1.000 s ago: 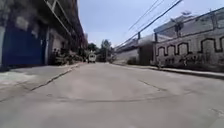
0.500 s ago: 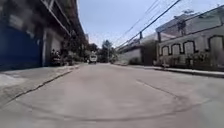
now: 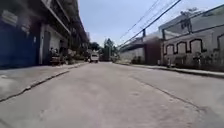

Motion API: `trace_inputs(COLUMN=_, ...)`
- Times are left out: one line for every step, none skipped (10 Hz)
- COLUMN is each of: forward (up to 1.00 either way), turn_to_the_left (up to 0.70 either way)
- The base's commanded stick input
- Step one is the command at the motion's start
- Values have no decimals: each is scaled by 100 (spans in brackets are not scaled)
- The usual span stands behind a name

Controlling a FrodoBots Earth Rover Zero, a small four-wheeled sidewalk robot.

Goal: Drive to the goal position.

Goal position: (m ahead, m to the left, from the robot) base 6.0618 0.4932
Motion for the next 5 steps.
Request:
trace_inputs(forward=100, turn_to_the_left=0)
trace_inputs(forward=100, turn_to_the_left=0)
trace_inputs(forward=100, turn_to_the_left=0)
trace_inputs(forward=100, turn_to_the_left=0)
trace_inputs(forward=100, turn_to_the_left=0)
